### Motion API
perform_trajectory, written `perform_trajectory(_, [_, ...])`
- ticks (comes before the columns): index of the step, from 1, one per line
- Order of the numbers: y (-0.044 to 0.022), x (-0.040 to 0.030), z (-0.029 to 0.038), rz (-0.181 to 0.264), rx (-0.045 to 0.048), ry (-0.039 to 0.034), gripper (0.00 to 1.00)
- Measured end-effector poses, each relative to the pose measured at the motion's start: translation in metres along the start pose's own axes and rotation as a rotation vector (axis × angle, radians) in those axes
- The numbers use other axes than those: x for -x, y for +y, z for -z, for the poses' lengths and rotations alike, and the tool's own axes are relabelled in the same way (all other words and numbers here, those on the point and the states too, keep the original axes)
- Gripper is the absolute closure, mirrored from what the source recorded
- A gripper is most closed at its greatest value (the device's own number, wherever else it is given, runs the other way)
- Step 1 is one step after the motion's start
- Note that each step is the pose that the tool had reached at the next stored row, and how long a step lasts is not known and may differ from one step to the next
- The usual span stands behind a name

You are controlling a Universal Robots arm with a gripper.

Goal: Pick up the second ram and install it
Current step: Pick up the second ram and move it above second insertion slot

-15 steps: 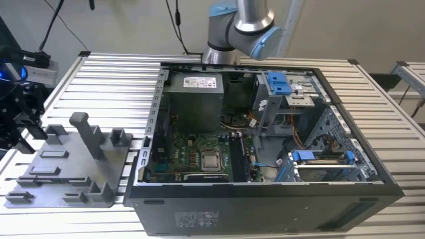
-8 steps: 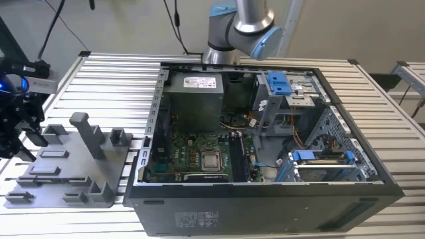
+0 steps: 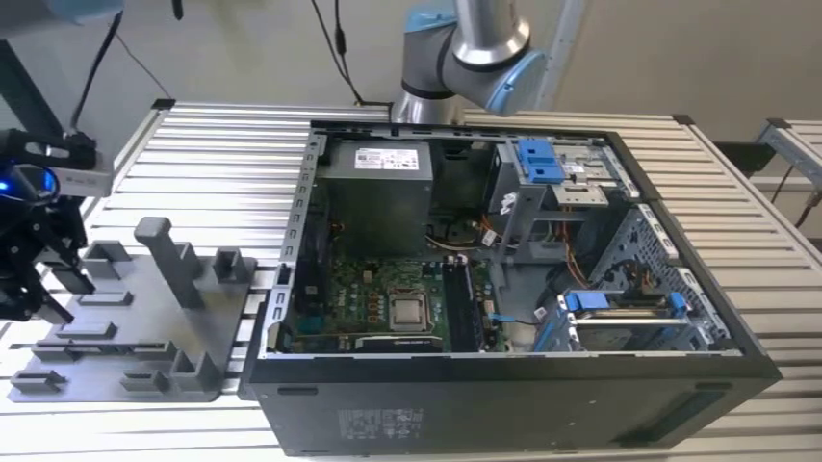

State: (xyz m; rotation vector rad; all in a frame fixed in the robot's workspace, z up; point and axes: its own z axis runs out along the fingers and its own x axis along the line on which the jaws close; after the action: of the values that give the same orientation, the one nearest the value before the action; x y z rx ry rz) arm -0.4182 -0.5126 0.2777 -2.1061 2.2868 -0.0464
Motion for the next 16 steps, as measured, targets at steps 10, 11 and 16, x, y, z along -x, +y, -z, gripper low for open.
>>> perform_trajectory(10, [-0.0001,-0.0091,-0.0126,0.022,0.0031,-0.0379,0.58])
perform_trajectory(11, [-0.0001,-0.0101,-0.0139,0.024,0.0033,-0.0417,0.58])
perform_trajectory(16, [0.0000,-0.0136,-0.0210,0.032,0.0043,-0.0565,0.58])
